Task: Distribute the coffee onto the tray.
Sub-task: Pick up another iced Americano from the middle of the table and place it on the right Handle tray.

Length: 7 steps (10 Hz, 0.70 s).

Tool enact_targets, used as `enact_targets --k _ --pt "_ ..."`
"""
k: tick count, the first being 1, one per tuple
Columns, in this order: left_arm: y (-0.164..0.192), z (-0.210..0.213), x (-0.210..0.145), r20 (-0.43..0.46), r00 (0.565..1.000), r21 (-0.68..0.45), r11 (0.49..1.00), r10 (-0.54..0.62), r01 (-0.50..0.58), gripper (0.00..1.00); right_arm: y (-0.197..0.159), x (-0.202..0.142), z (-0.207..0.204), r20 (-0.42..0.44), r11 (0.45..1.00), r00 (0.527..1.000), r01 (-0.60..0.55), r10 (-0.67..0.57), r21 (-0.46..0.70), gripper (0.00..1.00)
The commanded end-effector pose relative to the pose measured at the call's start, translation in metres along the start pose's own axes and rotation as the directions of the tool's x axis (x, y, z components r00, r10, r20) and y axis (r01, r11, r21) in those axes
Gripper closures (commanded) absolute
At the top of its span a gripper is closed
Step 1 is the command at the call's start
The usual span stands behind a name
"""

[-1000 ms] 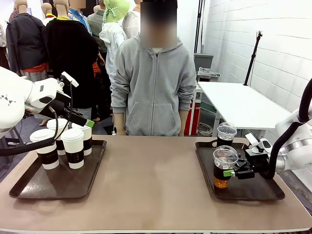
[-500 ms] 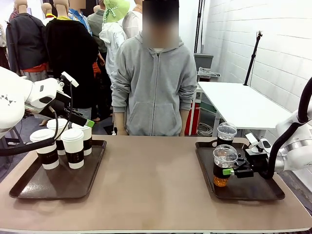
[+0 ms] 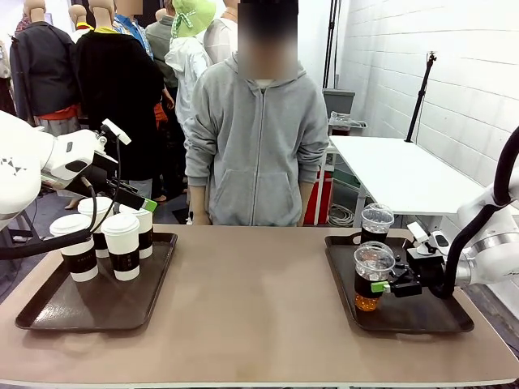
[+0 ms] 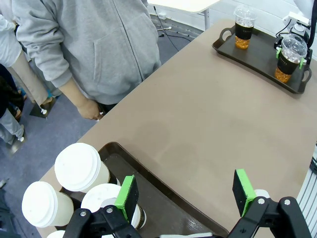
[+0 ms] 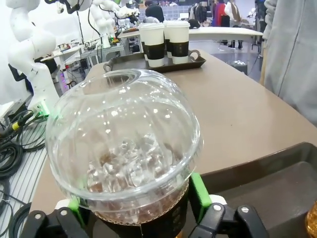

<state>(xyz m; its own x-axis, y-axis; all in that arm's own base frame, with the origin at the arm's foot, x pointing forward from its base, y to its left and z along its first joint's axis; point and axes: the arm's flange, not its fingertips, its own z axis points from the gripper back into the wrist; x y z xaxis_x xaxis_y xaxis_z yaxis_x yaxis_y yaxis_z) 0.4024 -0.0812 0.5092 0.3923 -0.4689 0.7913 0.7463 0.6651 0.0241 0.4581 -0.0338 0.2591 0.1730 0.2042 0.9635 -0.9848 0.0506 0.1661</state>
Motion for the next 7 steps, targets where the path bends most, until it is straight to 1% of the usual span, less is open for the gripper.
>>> enact_targets --k 1,4,7 --pt "0.002 -0.001 -0.002 0.0 1.0 -0.005 1.0 0.004 -0.004 0.0 -0.006 0.005 -0.003 0.029 1.0 0.999 0.029 -0.029 0.006 0.0" --pt "0.002 -0.001 -0.002 0.0 1.0 -0.005 1.0 0.004 -0.004 0.0 -0.001 0.007 0.002 0.023 0.999 0.998 0.053 -0.054 0.007 0.0" --pt "0.002 -0.001 -0.002 0.0 1.0 -0.005 1.0 0.004 -0.004 0.0 0.01 -0.006 0.014 0.024 0.995 0.995 0.097 -0.097 -0.011 0.0"
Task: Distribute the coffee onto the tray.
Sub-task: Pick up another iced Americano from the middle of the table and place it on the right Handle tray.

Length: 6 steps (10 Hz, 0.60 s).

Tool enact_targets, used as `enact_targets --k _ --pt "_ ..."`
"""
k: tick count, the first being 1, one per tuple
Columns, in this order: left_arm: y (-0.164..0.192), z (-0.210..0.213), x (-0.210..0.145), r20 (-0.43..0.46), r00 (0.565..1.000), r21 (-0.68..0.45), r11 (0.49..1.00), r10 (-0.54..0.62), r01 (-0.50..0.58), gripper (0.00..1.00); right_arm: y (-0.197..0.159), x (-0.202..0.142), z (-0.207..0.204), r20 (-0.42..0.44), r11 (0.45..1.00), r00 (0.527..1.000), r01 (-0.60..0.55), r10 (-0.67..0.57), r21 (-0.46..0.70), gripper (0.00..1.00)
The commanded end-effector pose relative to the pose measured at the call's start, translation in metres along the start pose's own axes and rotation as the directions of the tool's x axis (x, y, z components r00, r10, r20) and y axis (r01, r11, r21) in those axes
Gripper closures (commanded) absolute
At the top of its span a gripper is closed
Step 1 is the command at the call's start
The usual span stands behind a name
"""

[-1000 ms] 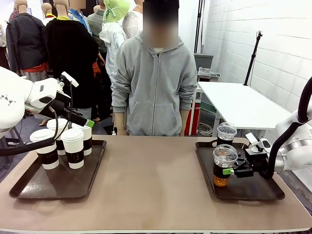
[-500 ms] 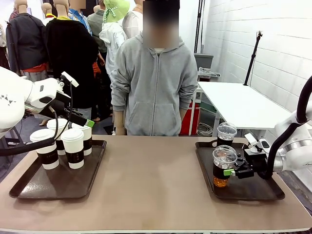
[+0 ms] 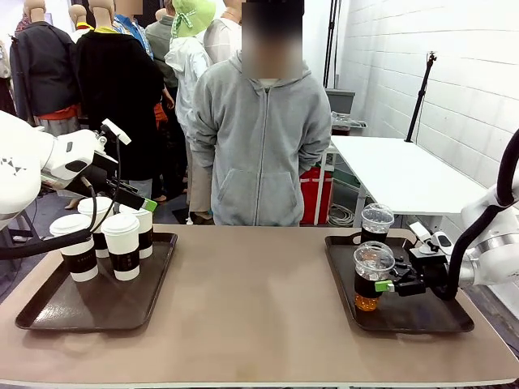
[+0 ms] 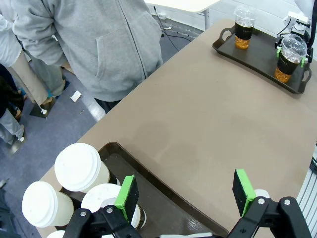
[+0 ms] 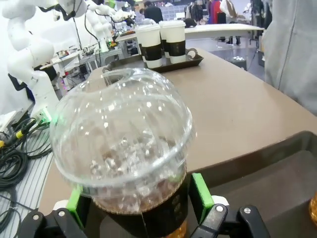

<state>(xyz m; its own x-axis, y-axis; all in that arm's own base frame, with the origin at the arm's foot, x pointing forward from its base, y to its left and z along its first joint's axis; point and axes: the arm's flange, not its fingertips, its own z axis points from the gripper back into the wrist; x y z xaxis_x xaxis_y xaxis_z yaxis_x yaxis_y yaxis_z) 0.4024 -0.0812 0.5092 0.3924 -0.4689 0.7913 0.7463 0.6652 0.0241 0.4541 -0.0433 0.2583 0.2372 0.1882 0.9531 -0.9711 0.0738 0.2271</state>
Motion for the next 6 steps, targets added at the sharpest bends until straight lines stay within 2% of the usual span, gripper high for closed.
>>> enact_targets --k 1,6 --pt "0.002 -0.001 -0.002 0.0 1.0 -0.005 1.0 0.004 -0.004 0.0 0.009 -0.007 0.01 0.013 0.999 0.999 0.039 -0.039 -0.01 0.0" --pt "0.002 -0.001 -0.002 0.0 1.0 -0.005 1.0 0.004 -0.004 0.0 0.02 -0.018 0.058 0.014 0.992 0.997 0.083 -0.082 -0.09 0.0"
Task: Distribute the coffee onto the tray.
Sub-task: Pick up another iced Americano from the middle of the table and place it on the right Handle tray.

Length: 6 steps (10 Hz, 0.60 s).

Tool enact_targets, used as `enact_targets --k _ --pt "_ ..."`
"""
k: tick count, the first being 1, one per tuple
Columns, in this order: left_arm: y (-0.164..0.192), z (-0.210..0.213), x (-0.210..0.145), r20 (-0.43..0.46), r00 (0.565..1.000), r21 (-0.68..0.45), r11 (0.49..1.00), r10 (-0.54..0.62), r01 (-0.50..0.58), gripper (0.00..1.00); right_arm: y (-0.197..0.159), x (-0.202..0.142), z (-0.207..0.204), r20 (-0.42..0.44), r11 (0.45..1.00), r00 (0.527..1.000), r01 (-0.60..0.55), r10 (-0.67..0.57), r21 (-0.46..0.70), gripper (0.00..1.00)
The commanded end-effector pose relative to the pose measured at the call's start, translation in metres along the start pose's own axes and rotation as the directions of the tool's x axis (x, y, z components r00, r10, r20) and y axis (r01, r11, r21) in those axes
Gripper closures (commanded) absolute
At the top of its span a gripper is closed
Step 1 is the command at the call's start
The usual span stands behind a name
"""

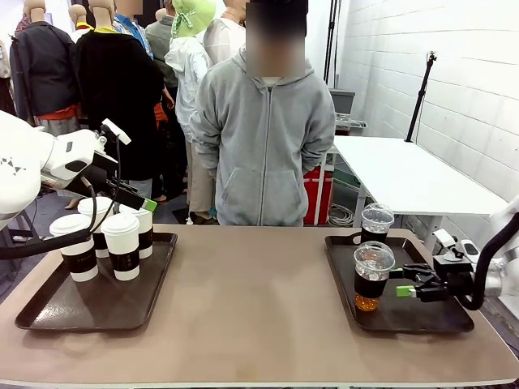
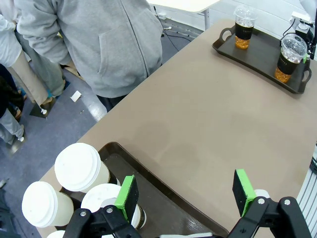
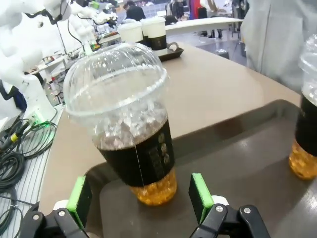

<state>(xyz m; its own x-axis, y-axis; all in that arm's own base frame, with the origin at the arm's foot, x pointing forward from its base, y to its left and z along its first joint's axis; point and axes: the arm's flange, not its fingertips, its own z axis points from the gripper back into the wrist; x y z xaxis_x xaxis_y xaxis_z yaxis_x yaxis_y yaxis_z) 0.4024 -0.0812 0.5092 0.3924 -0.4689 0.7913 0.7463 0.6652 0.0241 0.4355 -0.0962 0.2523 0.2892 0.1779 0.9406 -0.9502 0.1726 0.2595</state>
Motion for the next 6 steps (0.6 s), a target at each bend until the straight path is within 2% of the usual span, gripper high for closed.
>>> enact_targets --k 1,6 --pt "0.0018 -0.0008 -0.0021 0.0 1.0 -0.005 1.0 0.004 -0.004 0.0 0.008 -0.0011 0.0173 0.008 0.999 0.999 0.04 -0.04 -0.013 0.0" --pt "0.0018 -0.0008 -0.0021 0.0 1.0 -0.005 1.0 0.004 -0.004 0.0 0.0035 -0.0062 0.0229 0.008 0.999 1.0 0.024 -0.024 -0.034 0.0"
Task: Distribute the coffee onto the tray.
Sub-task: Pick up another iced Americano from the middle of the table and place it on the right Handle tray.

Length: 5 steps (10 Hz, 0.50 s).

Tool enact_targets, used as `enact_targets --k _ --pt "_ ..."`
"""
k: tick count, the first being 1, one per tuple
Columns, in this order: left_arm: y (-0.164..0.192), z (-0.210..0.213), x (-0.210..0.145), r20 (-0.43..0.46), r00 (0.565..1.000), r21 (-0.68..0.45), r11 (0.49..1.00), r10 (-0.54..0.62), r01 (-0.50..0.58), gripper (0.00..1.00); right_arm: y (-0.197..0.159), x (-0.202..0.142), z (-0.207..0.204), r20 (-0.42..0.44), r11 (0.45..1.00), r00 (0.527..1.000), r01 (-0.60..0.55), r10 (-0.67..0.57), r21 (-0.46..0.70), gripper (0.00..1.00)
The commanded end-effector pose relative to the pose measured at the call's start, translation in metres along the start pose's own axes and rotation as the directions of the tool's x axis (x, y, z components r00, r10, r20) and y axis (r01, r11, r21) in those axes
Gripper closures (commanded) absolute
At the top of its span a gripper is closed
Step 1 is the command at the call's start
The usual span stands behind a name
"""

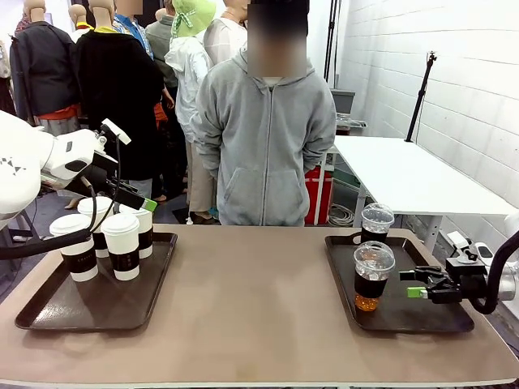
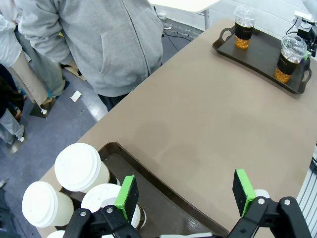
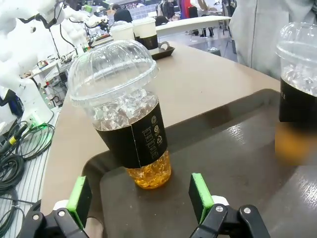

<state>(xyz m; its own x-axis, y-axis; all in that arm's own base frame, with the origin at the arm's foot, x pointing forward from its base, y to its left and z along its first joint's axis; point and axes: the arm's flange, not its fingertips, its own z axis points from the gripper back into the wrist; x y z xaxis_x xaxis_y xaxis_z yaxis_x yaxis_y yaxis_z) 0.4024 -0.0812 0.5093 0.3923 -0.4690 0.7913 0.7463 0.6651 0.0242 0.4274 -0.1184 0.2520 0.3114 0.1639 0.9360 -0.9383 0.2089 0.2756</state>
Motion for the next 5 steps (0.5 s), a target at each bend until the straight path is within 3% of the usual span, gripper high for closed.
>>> enact_targets --k 1,5 --pt "0.0018 -0.0008 -0.0021 0.0 1.0 -0.005 1.0 0.004 -0.004 0.0 -0.0003 0.0004 0.0004 -0.002 1.0 1.0 -0.001 0.001 -0.001 0.0" --pt "0.0018 -0.0008 -0.0021 0.0 1.0 -0.005 1.0 0.004 -0.004 0.0 -0.0003 0.0004 0.0004 -0.002 1.0 1.0 -0.001 0.001 -0.001 0.0"
